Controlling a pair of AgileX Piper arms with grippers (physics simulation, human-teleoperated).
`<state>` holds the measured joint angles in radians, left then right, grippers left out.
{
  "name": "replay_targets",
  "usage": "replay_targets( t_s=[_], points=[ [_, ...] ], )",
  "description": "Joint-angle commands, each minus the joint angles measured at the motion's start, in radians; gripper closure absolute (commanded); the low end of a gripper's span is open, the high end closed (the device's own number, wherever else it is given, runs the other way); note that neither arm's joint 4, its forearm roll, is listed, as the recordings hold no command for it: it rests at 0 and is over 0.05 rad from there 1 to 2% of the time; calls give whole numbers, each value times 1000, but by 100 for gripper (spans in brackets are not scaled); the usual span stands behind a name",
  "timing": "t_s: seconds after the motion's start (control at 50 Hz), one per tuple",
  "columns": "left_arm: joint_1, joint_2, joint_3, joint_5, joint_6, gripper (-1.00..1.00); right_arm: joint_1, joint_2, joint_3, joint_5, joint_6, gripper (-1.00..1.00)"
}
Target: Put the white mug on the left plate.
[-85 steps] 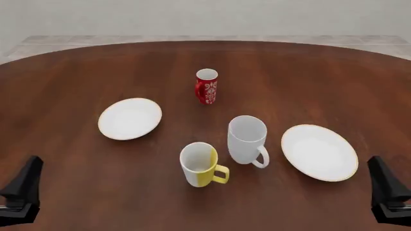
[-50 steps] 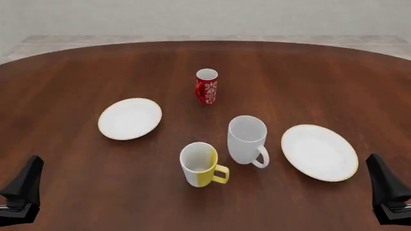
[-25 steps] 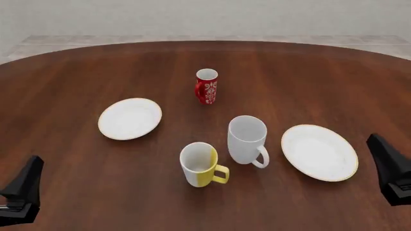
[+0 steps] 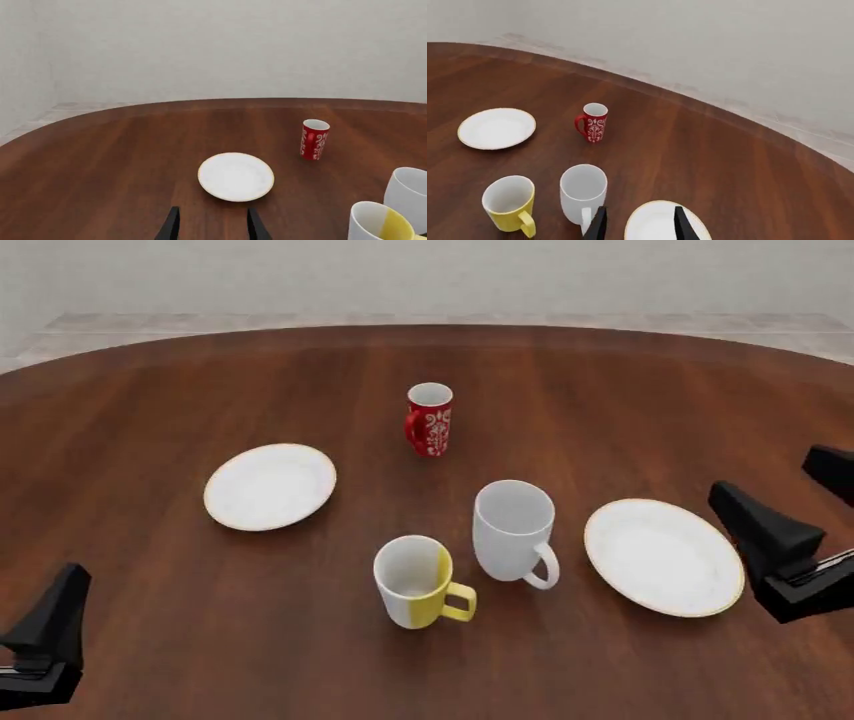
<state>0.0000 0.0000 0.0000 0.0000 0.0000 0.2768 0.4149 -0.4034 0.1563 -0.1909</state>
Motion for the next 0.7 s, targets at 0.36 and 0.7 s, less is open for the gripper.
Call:
replay_targets(
  t_s=[0.36, 0.7],
  points=[
    [0, 0, 0, 0, 0, -100, 153, 227, 12, -128, 14, -100],
    [0, 0, 0, 0, 0, -100, 210, 291, 33, -167, 21, -100]
  ],
)
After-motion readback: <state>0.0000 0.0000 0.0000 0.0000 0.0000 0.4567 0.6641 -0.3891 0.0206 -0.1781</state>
